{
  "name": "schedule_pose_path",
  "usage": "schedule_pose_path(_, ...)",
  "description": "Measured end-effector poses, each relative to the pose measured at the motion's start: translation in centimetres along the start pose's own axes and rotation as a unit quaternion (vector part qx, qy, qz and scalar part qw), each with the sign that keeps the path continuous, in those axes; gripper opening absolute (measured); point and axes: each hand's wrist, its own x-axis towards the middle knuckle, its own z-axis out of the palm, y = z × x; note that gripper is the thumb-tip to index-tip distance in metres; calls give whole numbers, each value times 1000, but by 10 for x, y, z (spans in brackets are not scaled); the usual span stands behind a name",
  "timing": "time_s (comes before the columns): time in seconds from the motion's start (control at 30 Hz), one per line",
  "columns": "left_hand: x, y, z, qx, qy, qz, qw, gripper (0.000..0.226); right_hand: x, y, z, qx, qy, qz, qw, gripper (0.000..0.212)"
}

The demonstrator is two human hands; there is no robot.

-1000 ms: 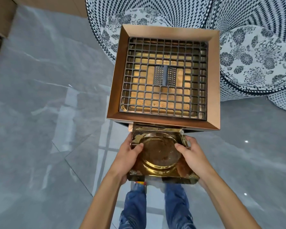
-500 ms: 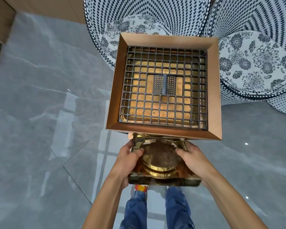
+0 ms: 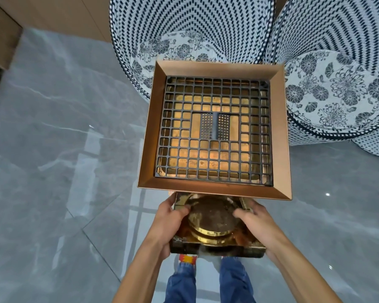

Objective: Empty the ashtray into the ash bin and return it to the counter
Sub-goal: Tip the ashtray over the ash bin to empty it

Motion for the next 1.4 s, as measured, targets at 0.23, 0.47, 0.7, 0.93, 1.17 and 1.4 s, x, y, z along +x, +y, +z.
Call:
schedule_pose_path(0.23,-3,-2,0,5,31,58,998,35,-6,4,7,125,52,-15,991,23)
schedule_pose_path(0.47,4,-12,0,-43,10,4,999,58,1,12,4,148,16,14,989,56)
schedule_pose_path(0.7,3,-10,-4,-45,-5,-9,999,53,2,20,10,140,12,19,990,28)
schedule_pose_path(0.93,1,-10,-7,-38,25,52,998,52,2,23,15,185,37,-11,982,31)
schedule_pose_path(1.17,0,-37,-8,-57,36,-9,998,46,-2,37,21,175,7,23,984,44)
schedule_pose_path(1.4,-1,-27,-9,-41,12,-3,999,46,-2,40,22,183,14,24,983,46)
